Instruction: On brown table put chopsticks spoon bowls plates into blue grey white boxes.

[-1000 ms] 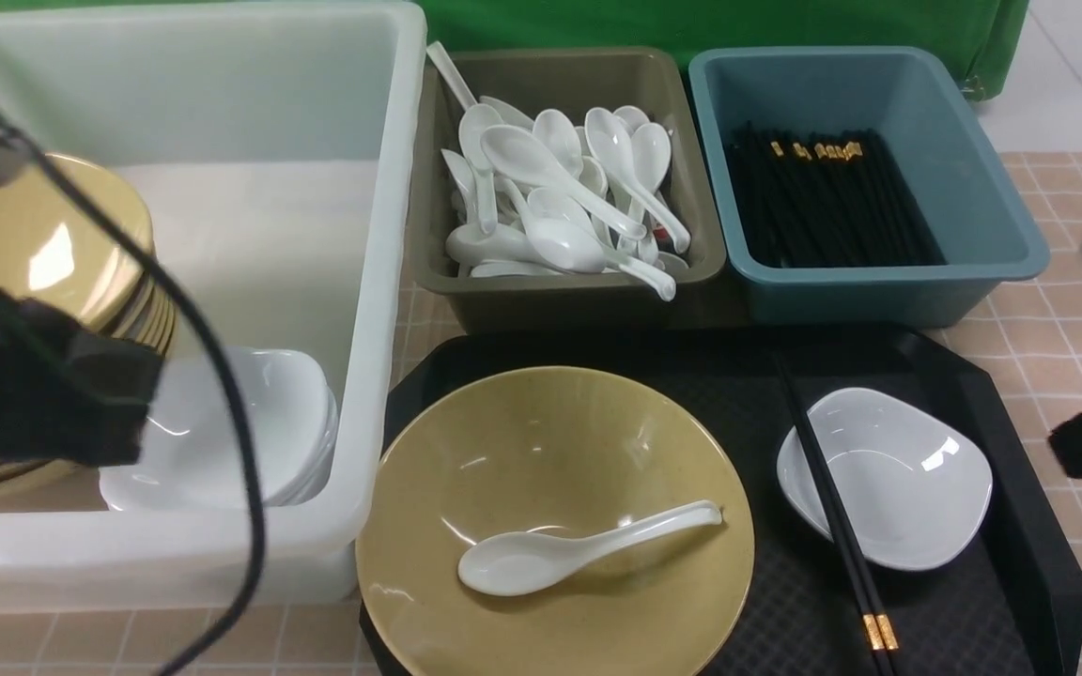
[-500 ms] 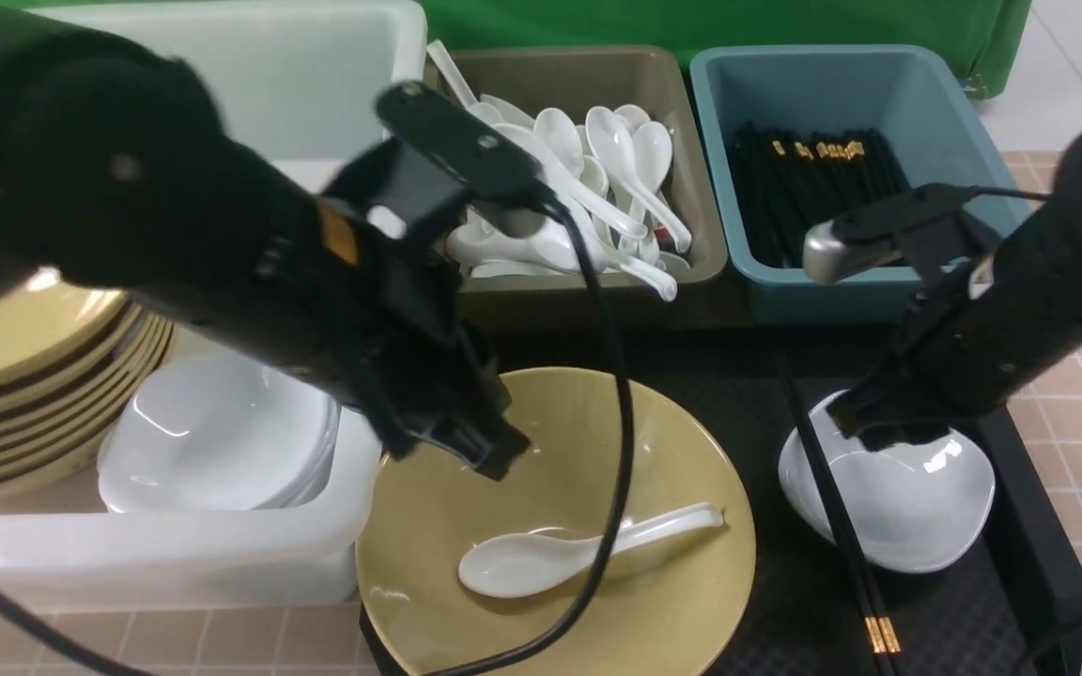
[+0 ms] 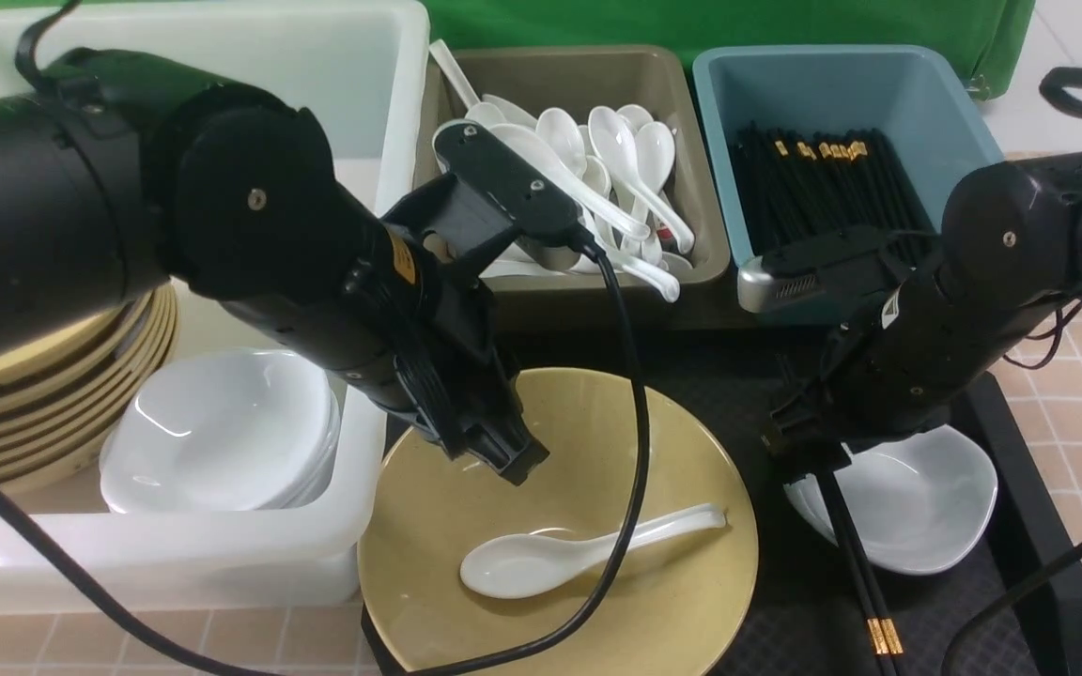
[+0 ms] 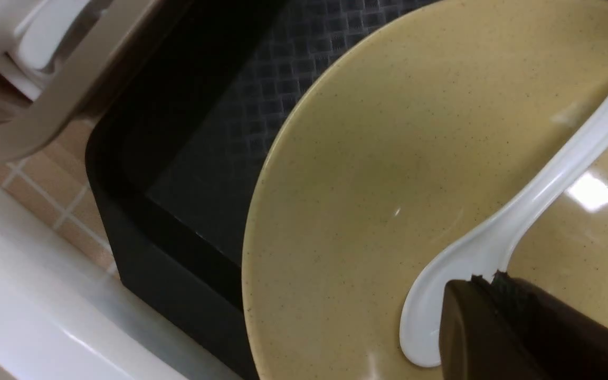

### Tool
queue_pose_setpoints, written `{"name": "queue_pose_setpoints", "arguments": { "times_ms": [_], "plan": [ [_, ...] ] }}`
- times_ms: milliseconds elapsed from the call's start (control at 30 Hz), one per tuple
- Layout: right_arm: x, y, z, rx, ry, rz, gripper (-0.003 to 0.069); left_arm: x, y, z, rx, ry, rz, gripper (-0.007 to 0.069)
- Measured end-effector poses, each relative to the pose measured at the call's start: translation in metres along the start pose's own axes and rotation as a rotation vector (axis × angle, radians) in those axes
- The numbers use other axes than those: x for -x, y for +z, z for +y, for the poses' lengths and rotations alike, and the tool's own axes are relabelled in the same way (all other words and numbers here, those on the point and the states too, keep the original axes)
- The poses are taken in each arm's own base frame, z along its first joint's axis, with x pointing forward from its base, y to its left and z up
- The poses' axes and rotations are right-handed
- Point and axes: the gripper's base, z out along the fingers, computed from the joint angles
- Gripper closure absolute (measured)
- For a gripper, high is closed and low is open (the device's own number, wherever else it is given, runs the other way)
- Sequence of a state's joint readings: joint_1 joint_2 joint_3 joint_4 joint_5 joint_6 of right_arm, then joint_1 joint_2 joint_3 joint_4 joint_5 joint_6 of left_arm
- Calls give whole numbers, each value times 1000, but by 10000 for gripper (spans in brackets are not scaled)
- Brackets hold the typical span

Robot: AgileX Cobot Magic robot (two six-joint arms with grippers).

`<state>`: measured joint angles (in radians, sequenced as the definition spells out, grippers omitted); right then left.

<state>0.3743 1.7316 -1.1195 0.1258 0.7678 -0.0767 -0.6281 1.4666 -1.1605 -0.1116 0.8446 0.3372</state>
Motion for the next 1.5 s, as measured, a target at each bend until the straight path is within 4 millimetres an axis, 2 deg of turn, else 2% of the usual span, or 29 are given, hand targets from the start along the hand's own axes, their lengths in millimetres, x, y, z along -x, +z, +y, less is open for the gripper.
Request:
{"name": "queue_pose_setpoints", "arguments": {
  "times_ms": [267,467,567,700,767,900,1000,1033,1100,1200,1300,1367,1400,1433,1500],
  "plan": [
    [0,2,-2,-21,2,6,220,1,0,0,5,1,-13,622],
    [0,13,-3,-22,4,39,284,1,0,0,5,1,-14,622],
    [-1,14,-3,-21,5,47,336,1,0,0,5,1,-15,622],
    [-3,14,-3,-19,6,74,489,1,0,1,7,3,-15,622],
    [-4,12,-3,-18,7,78,519,1,0,1,11,6,-14,622],
    [-5,0,-1,-16,4,66,516,1,0,1,16,11,-12,622],
    [-5,-21,1,-14,-4,11,516,2,0,2,19,12,-18,622],
    [-5,-38,2,-14,-16,-35,516,4,0,2,26,5,-38,622],
    [-4,-45,3,-14,-26,-55,516,6,1,3,35,-9,-65,622],
    [15,-78,-2,-33,-41,-182,516,19,8,12,69,-87,-162,622],
    [42,-102,-16,-66,-19,-318,517,39,19,35,100,-174,-216,622],
    [61,-114,-29,-91,2,-399,517,58,23,53,121,-207,-253,622],
    [66,-115,-32,-97,7,-411,517,60,23,54,122,-207,-259,622],
    [80,-122,-43,-117,23,-468,517,74,22,65,142,-208,-298,622],
    [101,-123,-61,-144,56,-541,517,98,15,76,172,-180,-379,622]
  ]
}}
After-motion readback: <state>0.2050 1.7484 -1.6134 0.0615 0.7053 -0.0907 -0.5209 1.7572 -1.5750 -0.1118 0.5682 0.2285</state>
